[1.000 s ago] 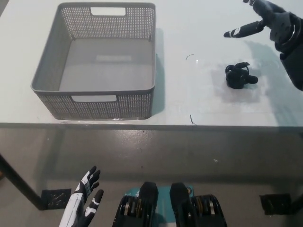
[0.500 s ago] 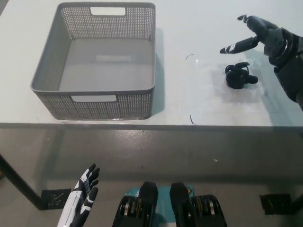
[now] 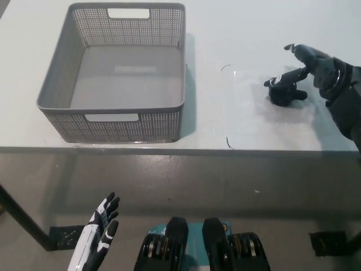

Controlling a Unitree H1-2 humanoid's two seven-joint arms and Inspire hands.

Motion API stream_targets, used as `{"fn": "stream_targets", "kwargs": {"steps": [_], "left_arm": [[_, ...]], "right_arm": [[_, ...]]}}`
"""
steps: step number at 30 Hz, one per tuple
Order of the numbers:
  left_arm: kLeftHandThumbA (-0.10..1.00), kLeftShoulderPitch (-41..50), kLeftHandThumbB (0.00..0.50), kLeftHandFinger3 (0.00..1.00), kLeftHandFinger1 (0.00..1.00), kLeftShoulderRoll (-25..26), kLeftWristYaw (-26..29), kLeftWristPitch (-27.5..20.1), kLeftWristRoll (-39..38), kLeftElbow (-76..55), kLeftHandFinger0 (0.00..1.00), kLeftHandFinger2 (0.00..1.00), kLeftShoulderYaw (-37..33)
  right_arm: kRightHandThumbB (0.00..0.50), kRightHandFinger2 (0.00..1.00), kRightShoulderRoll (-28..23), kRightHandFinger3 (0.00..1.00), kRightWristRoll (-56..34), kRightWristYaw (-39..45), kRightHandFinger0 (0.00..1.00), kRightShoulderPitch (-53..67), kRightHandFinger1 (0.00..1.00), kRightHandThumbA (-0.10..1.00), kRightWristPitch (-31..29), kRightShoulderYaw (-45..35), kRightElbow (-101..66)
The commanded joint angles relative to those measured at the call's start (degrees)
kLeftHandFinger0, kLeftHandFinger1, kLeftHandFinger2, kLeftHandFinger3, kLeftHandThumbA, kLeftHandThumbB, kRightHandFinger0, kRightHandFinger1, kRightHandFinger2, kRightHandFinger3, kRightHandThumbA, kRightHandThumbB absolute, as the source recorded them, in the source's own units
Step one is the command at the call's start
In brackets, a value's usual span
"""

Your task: Use the right hand to pick up a webcam and put it into a container on the left side

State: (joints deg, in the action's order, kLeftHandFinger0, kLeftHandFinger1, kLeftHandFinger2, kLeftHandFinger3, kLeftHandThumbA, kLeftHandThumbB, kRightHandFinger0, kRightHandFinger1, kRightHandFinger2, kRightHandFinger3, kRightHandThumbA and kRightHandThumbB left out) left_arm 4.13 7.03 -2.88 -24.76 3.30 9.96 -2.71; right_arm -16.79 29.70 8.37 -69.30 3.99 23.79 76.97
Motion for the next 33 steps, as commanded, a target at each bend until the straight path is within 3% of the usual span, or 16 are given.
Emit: {"fn": "stream_targets", "kwargs": {"steps": [1,9,15,18,23,24,27,28,31,32,33], "left_arm": [[0.89,-0.7,0.148,1.00,1.00,0.7,-0.3,-2.2,-0.9,0.0,1.00,1.00,0.6],[0.87,-0.7,0.134,1.00,1.00,0.5,-0.4,-2.2,-0.9,0.1,1.00,1.00,0.6],[0.88,-0.4,0.154,1.00,1.00,0.4,-0.1,-2.1,-0.7,0.1,1.00,1.00,0.8],[0.89,-0.4,0.150,1.00,1.00,0.5,-0.1,-2.1,-0.5,0.0,1.00,1.00,0.8],[0.89,-0.3,0.155,1.00,1.00,0.3,0.0,-1.9,-0.4,-0.1,1.00,1.00,0.9],[0.88,-0.4,0.132,1.00,1.00,0.4,0.2,-2.2,-0.4,0.0,1.00,1.00,0.8],[0.89,-0.7,0.165,1.00,1.00,0.3,0.0,-2.1,-0.9,0.4,1.00,1.00,1.1],[0.89,-0.9,0.170,1.00,1.00,0.4,-0.3,-2.0,-1.3,0.2,1.00,1.00,1.1],[0.91,-1.1,0.172,1.00,1.00,0.5,0.0,-2.1,-0.8,0.3,1.00,1.00,1.3],[0.91,-1.1,0.176,1.00,1.00,0.5,0.0,-1.9,-0.8,0.1,1.00,1.00,1.3],[0.92,-1.1,0.178,1.00,1.00,0.4,0.0,-1.8,-0.9,0.1,1.00,1.00,1.3]], "right_arm": [[0.500,1.00,0.2,1.00,-0.6,-2.0,1.00,-2.3,1.00,0.97,-1.7,-0.1,0.5],[0.490,1.00,1.5,1.00,-1.6,-2.6,1.00,-0.8,1.00,0.95,-2.3,-1.1,1.6],[0.500,1.00,2.4,1.00,-2.0,-2.9,1.00,0.4,1.00,0.95,-2.6,-1.4,2.1],[0.500,1.00,2.7,1.00,-1.3,-3.1,1.00,0.9,1.00,0.99,-2.3,-0.4,2.3],[0.494,1.00,3.0,1.00,-2.1,-2.5,1.00,1.7,1.00,0.94,-1.6,-0.8,2.7],[0.487,1.00,3.0,1.00,-2.0,-2.5,1.00,2.0,1.00,0.95,-1.4,-0.6,2.9],[0.494,1.00,2.9,1.00,-1.5,-2.8,1.00,2.6,1.00,0.95,-1.2,0.0,3.4],[0.477,1.00,2.8,1.00,-1.3,-2.7,1.00,2.5,1.00,0.91,-0.6,0.2,3.7],[0.383,1.00,2.9,1.00,-2.2,-2.7,1.00,2.3,1.00,0.65,1.7,-0.7,4.1],[0.335,1.00,2.8,1.00,-1.9,-3.1,1.00,2.3,1.00,0.55,2.6,-0.4,4.3],[0.315,1.00,2.6,1.00,-1.1,-3.1,1.00,2.3,1.00,0.34,2.5,0.3,4.3]]}}
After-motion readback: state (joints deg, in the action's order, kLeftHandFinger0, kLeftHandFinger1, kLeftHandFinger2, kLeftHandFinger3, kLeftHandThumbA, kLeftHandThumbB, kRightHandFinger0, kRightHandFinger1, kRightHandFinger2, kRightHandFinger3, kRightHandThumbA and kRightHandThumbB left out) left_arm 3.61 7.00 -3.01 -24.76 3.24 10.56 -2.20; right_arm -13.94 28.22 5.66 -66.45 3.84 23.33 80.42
